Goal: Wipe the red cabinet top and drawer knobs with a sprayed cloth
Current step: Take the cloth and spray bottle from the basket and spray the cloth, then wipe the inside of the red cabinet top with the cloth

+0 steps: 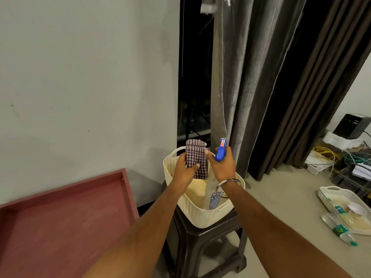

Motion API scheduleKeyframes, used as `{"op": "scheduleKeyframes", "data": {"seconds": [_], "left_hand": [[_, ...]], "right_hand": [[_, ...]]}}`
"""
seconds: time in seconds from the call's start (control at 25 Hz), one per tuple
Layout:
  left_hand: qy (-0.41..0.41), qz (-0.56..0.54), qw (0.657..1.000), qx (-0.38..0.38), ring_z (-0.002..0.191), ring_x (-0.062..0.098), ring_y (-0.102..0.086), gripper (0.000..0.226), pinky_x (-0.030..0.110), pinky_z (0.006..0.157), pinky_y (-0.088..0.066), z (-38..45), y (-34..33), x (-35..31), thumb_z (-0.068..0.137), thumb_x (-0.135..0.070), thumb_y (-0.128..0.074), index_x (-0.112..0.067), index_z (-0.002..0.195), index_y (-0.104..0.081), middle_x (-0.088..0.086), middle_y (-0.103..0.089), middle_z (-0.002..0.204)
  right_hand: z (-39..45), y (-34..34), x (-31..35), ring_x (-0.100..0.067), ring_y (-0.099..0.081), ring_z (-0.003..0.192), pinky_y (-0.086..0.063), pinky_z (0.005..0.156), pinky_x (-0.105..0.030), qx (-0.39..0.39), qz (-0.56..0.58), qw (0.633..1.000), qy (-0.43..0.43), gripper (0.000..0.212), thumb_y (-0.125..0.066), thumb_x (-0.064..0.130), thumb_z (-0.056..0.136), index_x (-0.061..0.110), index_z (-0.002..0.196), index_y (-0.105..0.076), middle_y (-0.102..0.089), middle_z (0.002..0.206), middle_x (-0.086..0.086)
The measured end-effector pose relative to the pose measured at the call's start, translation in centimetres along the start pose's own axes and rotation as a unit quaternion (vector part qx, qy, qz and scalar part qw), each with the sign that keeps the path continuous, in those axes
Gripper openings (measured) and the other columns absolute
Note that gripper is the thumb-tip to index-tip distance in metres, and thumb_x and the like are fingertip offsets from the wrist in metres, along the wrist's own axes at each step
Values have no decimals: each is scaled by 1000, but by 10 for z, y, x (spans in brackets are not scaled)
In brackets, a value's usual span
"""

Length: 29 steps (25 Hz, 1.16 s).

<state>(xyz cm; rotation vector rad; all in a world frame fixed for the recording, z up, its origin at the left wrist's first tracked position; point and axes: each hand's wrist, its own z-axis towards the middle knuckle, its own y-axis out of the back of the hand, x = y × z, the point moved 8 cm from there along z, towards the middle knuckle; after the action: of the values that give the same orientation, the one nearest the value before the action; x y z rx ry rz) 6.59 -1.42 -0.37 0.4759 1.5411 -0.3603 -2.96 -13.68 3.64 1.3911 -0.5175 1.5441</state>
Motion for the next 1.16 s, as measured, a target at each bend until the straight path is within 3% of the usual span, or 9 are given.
{"op": "scheduleKeyframes", "data": {"seconds": [0.2,0.32,0.44,0.68,0.8,0.96,1.08,1.16], "left_hand": [[5,4,1000,2,115,18,-51,56,36,94,-49,-10,3,-4,91,-11,-61,-17,141,-35,3,-50,134],[7,7,1000,1,122,22,-51,58,38,97,-49,-18,10,-12,91,-12,-61,-18,142,-34,2,-50,135],[3,11,1000,-2,124,25,-51,59,42,99,-48,-31,21,-21,90,-14,-62,-18,143,-34,6,-48,141],[-18,4,1000,4,121,23,-53,58,40,96,-51,-74,49,-55,90,-10,-62,-17,141,-36,7,-50,138],[-36,-12,999,10,121,23,-53,58,41,98,-51,-97,63,-74,90,-7,-61,-15,141,-36,8,-50,138],[-50,-37,998,9,119,22,-54,55,43,97,-51,-127,88,-89,89,-6,-62,-15,139,-38,8,-53,135],[-57,-50,997,19,116,22,-57,53,42,94,-54,-147,110,-93,89,-8,-63,-16,137,-41,6,-57,129],[-58,-66,996,30,112,19,-58,49,35,89,-55,-159,124,-94,90,-6,-61,-15,135,-43,2,-59,121]], "right_hand": [[-8,8,-2,-18,-53,87,-49,83,-32,0,-32,998,-47,56,-75,28,77,8,120,-46,-54,99,-3],[-16,14,-8,-28,-53,113,-45,99,-42,13,-57,994,-97,84,-82,26,69,7,134,-33,-51,127,-13],[-31,23,0,-37,-27,139,-30,113,-51,13,-121,983,-140,116,-87,32,62,8,147,-11,-26,151,-18],[-73,43,52,-36,-10,145,-19,117,-49,-12,-160,979,-124,130,-84,43,62,5,148,5,-8,156,-19],[-95,47,86,-36,-11,144,-18,117,-48,-39,-170,982,-75,117,-76,48,70,3,148,-1,-10,156,-20],[-126,25,138,-33,-15,143,-20,116,-42,-3,-130,991,29,86,-64,32,86,0,147,-13,-16,154,-20],[-147,-9,161,-31,-34,136,-31,111,-39,85,-68,994,22,66,-56,29,92,2,144,-27,-33,147,-18],[-159,-29,166,-29,-52,121,-42,100,-36,126,-15,992,-3,51,-54,30,92,4,134,-42,-53,133,-15]]}}
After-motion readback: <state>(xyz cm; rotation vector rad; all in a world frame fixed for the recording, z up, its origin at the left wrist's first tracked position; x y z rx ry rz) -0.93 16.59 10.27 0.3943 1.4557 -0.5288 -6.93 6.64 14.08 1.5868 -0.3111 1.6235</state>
